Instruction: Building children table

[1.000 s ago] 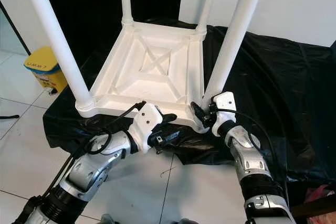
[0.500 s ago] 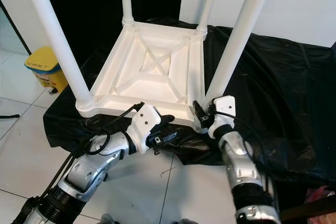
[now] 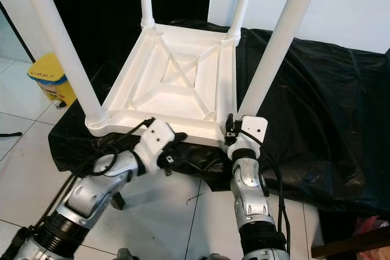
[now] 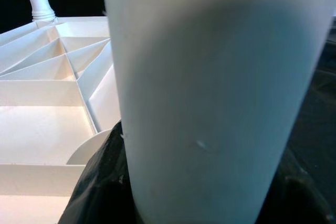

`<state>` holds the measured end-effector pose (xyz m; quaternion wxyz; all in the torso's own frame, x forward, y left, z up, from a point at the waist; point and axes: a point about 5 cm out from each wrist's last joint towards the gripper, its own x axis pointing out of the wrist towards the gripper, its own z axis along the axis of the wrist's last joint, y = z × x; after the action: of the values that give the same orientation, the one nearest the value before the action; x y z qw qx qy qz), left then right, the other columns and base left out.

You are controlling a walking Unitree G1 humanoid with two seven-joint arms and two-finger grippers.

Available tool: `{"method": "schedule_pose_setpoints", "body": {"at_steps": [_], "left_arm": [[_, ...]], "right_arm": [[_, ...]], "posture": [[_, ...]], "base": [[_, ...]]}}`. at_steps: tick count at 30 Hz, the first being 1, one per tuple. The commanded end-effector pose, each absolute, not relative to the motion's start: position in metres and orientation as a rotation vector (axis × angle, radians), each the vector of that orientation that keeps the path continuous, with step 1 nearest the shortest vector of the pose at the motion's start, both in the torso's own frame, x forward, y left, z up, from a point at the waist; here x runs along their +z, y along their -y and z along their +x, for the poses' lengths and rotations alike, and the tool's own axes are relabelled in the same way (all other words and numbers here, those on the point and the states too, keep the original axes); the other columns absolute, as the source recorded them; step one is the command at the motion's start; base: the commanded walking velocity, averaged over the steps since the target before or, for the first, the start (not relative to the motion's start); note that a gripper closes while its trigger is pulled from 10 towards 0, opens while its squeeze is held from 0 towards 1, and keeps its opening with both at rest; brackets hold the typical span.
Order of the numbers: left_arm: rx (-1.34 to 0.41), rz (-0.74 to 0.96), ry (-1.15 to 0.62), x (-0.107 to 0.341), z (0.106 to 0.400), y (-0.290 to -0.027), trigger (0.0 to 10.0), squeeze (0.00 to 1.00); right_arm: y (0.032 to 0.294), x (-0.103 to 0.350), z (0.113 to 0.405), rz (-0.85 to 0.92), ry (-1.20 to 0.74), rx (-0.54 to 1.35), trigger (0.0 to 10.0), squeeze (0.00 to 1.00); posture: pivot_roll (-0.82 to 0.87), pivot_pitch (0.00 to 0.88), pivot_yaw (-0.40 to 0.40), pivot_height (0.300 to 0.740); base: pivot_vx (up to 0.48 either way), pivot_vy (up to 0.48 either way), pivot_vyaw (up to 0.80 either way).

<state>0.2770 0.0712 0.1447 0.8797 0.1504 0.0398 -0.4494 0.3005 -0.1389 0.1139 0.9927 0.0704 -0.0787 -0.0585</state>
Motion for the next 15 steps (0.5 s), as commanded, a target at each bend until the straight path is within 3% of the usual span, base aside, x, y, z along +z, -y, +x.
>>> {"method": "schedule_pose_setpoints", "body": {"at_steps": [1, 3, 4, 10, 11, 13, 14, 15], "left_arm": [[-1.019, 0.359, -0.098, 0.142, 0.277, -0.071, 10.0, 0.0], [-1.019, 0.359, -0.098, 0.142, 0.277, -0.071, 10.0, 0.0], [-1.014, 0.375, -0.106, 0.141, 0.278, -0.074, 10.0, 0.0], [-0.955, 0.495, -0.147, 0.131, 0.288, -0.087, 10.0, 0.0], [-0.932, 0.518, -0.163, 0.129, 0.292, -0.09, 10.0, 0.0], [-0.913, 0.544, -0.174, 0.127, 0.295, -0.093, 10.0, 0.0], [-0.888, 0.575, -0.192, 0.124, 0.299, -0.097, 10.0, 0.0], [-0.888, 0.575, -0.192, 0.124, 0.299, -0.097, 10.0, 0.0]], "right_arm": [[0.142, 0.105, 0.297, 0.172, 0.111, -0.124, 10.0, 0.65], [0.142, 0.105, 0.297, 0.172, 0.111, -0.124, 10.0, 0.65], [0.142, 0.106, 0.297, 0.178, 0.117, -0.117, 10.0, 1.0], [0.139, 0.115, 0.294, 0.184, 0.164, -0.094, 10.0, 1.0], [0.139, 0.116, 0.294, 0.178, 0.169, -0.092, 10.0, 0.24], [0.14, 0.118, 0.293, 0.175, 0.173, -0.091, 10.0, 0.24], [0.143, 0.119, 0.292, 0.17, 0.177, -0.09, 10.0, 0.0], [0.143, 0.119, 0.292, 0.17, 0.177, -0.09, 10.0, 0.0]], "posture": [[0.0, 0.089, -0.064, 0.74], [0.0, 0.089, -0.064, 0.74], [0.0, 0.089, -0.065, 0.74], [0.0, 0.088, -0.068, 0.74], [0.0, 0.086, -0.068, 0.74], [0.0, 0.086, -0.068, 0.74], [0.0, 0.087, -0.068, 0.74], [0.0, 0.087, -0.068, 0.74]], "base": [[0.0, 0.0, 0.0], [0.0, 0.0, 0.0], [0.0, 0.0, 0.0], [0.0, 0.0, 0.0], [0.0, 0.0, 0.0], [0.0, 0.0, 0.0], [0.0, 0.0, 0.0], [0.0, 0.0, 0.0]]}}
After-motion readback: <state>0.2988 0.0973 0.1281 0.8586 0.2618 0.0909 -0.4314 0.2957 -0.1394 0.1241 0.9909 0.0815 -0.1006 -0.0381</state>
